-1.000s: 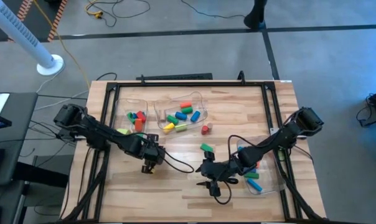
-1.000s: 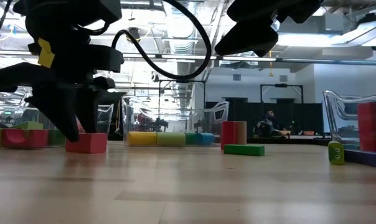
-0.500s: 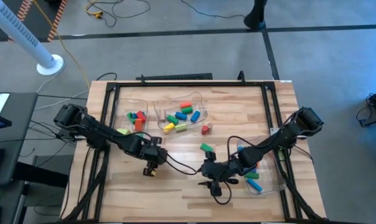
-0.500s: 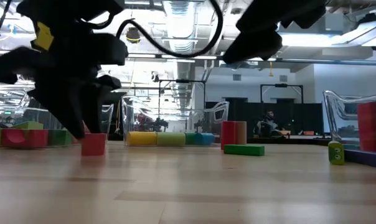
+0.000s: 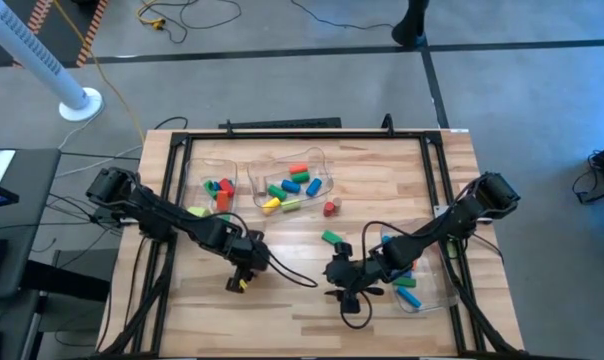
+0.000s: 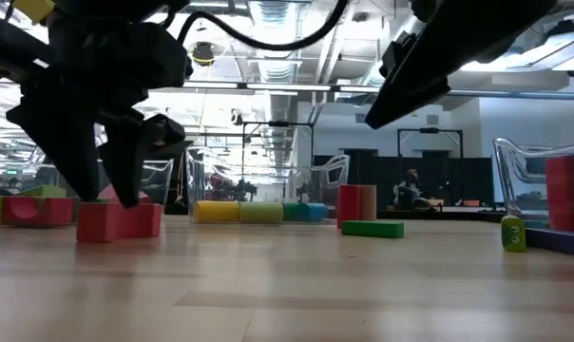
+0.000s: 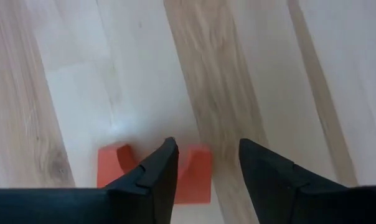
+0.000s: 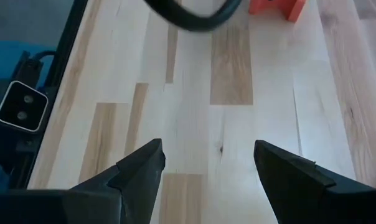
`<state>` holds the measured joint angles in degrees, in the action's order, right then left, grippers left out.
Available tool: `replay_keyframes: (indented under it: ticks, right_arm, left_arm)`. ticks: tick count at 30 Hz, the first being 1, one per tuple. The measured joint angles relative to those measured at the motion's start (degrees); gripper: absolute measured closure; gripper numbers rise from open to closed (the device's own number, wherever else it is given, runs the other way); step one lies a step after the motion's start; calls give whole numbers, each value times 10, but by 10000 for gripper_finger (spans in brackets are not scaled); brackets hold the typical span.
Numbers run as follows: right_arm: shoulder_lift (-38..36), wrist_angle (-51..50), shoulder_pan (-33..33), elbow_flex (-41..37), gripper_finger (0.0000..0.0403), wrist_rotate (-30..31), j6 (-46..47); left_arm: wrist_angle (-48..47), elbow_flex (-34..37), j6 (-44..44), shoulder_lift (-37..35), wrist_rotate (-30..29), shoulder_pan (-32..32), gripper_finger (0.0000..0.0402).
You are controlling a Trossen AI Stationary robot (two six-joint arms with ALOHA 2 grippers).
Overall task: Sort blocks by size
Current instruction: Adjust the orange arch block to the left middle of the table, then put the green rectangular block into the right transparent bin
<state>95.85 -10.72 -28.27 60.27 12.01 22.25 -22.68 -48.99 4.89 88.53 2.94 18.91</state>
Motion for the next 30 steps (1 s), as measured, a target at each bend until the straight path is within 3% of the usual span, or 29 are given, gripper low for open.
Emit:
replay_keyframes:
  ticks: [10,18,23,30]
  right_arm:
    - [-29,-64,0,0,121,19,35]
    - [-63,-190,0,0,121,122,97]
    - [-67,-299,12,0,121,176,157]
    - [-66,-356,46,0,121,185,171]
  left_arm:
    - [6,-70,-71,-1,-17,0,186]
    - [23,-87,-129,-1,-141,-8,182]
    - [42,-87,-130,-1,-153,-10,182]
    - [70,-87,-149,0,-156,-10,182]
